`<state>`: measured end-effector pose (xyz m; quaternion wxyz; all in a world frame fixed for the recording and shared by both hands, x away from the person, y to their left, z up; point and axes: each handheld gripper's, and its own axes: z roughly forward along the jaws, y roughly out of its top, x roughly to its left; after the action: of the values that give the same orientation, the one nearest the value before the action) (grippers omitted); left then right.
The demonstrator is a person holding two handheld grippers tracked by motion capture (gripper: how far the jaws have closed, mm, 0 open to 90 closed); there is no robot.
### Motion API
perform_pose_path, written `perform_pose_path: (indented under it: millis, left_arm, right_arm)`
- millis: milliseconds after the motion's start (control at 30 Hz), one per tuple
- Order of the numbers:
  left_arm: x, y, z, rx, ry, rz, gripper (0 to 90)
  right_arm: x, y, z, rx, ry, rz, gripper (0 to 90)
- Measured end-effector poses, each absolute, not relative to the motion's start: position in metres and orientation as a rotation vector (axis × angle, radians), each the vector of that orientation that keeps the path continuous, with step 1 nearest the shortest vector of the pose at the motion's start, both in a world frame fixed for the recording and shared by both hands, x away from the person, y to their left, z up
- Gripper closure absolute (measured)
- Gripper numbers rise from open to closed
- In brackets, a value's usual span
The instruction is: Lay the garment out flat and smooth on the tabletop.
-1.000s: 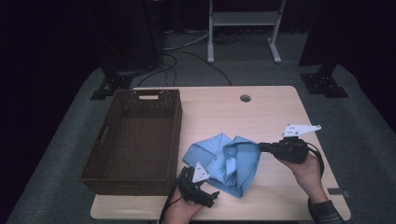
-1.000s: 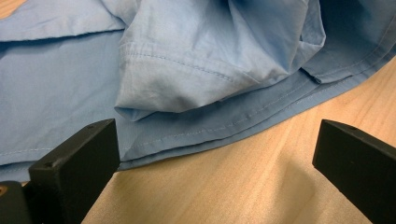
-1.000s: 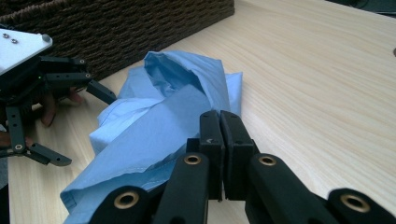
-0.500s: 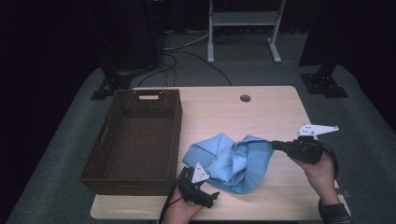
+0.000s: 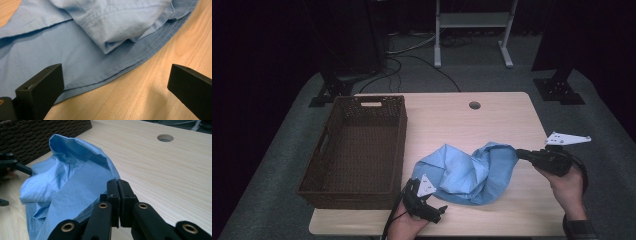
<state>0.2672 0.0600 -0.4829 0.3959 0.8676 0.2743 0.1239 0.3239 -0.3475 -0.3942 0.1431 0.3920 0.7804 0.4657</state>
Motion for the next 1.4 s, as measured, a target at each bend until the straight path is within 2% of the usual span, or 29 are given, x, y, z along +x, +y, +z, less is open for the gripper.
perform_pose_path:
  millis: [700, 1400]
  left_arm:
    - [0.266, 0.060, -0.483, 2.193, 0.692, 0.317, 0.0]
    - [0.268, 0.056, -0.484, 2.239, 0.696, 0.313, 2.0]
  right_arm:
    - [0.319, -0.399, -0.409, 1.300, 2.161, 1.262, 89.0]
    - [0.292, -0.422, -0.437, 1.384, 2.183, 1.191, 88.9]
